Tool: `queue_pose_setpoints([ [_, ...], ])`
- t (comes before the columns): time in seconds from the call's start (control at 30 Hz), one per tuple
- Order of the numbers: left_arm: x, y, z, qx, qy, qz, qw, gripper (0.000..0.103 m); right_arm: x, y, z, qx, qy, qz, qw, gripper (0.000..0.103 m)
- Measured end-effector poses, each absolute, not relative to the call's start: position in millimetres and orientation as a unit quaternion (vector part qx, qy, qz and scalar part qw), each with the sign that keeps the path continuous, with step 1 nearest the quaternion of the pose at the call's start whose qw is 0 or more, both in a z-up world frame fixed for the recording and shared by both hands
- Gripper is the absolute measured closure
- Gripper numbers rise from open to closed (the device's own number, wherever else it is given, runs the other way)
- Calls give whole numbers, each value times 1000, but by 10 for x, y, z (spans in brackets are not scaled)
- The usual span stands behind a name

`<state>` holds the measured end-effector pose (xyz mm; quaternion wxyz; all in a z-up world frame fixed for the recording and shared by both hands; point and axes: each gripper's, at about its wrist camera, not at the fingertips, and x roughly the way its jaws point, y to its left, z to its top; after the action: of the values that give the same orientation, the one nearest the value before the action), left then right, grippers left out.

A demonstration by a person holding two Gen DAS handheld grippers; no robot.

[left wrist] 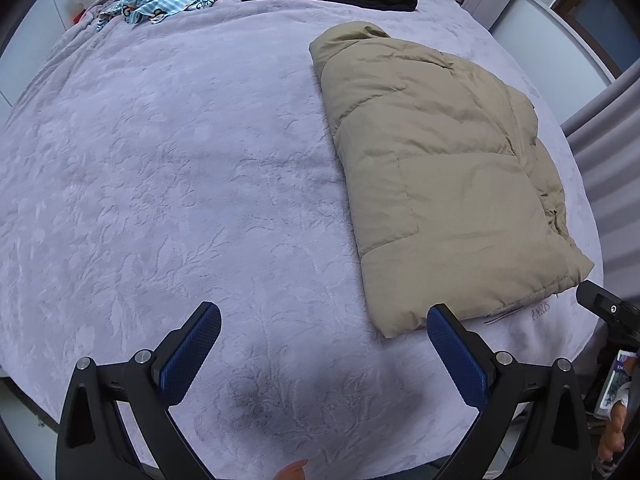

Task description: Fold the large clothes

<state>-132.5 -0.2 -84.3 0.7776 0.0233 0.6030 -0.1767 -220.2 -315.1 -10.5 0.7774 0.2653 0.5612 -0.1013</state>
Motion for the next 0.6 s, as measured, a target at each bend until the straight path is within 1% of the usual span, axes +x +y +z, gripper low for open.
queue_pose_setpoints([
  [0.3, -1108, -83, -945, 4, 617, -174, 767, 0, -2108, -3287, -65, 260, 566, -97, 776, 33],
  [0.37, -1019, -104, -948, -20, 622, -177, 762, 0, -2022, -3407, -60, 255, 569, -91, 777, 21],
  [0.4, -958, -107, -949, -39, 624, -183, 759, 0, -1984, -3467, -53, 254, 568, -89, 778, 18],
  [0.5, -715, -99, -985, -100, 622, -202, 750, 0, -1851, -3702, -48, 258, 563, -77, 781, 18],
  [0.6, -428, -124, -1139, -151, 626, -227, 730, 0, -1728, -3990, -136, 278, 563, -66, 776, 18],
])
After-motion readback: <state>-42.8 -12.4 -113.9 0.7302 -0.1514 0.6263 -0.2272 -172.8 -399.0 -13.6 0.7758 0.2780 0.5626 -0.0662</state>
